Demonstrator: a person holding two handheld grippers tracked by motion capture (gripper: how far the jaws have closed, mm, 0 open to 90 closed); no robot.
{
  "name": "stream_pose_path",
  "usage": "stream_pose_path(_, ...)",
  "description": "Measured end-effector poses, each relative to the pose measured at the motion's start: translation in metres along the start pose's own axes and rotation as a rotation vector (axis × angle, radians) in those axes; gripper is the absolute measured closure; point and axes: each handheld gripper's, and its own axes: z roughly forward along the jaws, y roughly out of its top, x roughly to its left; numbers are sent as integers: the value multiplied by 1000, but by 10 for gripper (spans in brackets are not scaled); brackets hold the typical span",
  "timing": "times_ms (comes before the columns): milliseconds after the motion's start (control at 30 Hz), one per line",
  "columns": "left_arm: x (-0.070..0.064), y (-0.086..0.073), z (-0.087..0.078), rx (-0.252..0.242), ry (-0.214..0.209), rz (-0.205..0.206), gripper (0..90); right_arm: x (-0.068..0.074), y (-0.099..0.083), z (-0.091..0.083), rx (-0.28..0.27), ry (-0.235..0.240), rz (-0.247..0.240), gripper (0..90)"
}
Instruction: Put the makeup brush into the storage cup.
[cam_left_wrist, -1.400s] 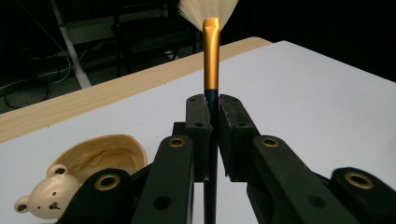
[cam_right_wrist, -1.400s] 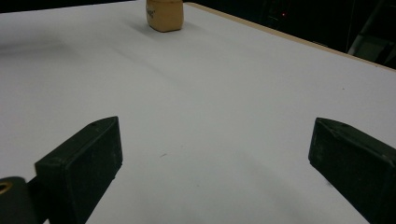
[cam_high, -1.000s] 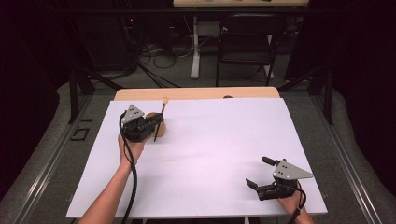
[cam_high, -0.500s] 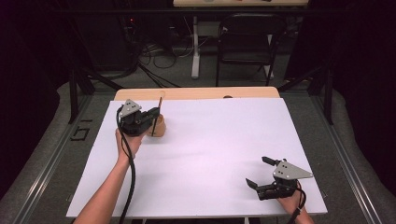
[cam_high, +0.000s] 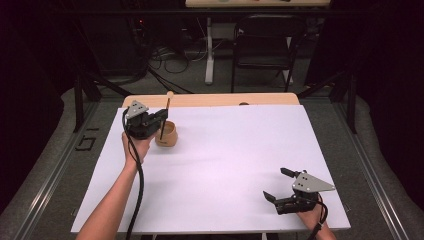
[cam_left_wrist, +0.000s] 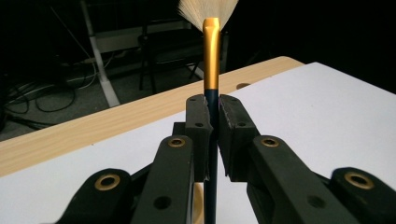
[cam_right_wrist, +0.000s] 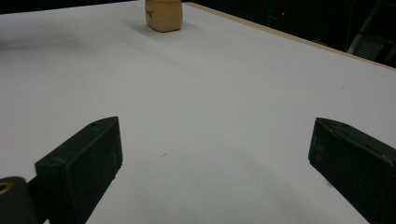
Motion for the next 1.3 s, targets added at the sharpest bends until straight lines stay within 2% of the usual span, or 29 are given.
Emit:
stream_pose_path(267,4,-1,7,-7,15,-11,833,0,0,1,-9,0,4,23)
stream_pose_path(933,6,0,21,-81,58,1,833,0,0,-1,0,3,1,23)
stream_pose_path(1100,8,-1,24,-104,65,-6,833,0,0,-2,-2,4,1,23)
stream_pose_path(1300,10,-5,29,-106,70,-7,833,0,0,-2,0,5,2,23)
